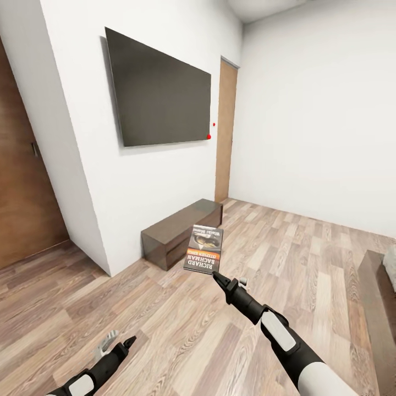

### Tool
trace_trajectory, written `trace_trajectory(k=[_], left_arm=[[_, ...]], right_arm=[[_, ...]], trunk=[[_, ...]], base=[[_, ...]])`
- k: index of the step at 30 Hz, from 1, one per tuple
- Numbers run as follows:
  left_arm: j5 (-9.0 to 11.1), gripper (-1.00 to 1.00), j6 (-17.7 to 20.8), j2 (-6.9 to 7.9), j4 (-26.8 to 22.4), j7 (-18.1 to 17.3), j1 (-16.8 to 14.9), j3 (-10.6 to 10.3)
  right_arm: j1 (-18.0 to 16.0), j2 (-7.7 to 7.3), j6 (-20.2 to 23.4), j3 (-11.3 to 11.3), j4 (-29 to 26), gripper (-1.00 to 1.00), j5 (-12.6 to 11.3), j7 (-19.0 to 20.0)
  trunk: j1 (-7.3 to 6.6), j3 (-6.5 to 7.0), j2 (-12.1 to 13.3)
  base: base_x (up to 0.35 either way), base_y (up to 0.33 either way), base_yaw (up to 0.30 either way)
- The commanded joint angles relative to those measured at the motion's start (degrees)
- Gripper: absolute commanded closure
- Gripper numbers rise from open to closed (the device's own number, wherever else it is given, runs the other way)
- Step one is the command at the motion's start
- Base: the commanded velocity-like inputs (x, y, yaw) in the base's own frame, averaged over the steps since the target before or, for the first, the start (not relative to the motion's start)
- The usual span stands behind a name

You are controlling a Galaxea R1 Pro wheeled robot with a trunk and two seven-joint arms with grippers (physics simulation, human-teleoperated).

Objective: In the bedroom, move the book from the bed onto either nightstand, and place the two sandals side by side next to the bed.

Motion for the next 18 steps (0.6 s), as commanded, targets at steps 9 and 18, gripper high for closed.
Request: trace_trajectory(k=[9, 18], left_arm=[[-0.2, -1.0, 0.1, 0.02, 0.1, -0.2, 0.0, 0.5], [-0.2, -1.0, 0.1, 0.02, 0.1, -0.2, 0.0, 0.5]], right_arm=[[-0.1, -0.05, 0.4, 0.2, 0.0, 1.0, -0.8, 0.0], [-0.1, -0.02, 0.4, 0.3, 0.0, 1.0, -0.8, 0.0]], trunk=[[0.01, -0.06, 0.0], [0.01, -0.06, 0.0]], base=[[0.143, 0.0, -0.17], [0.143, 0.0, -0.167]])
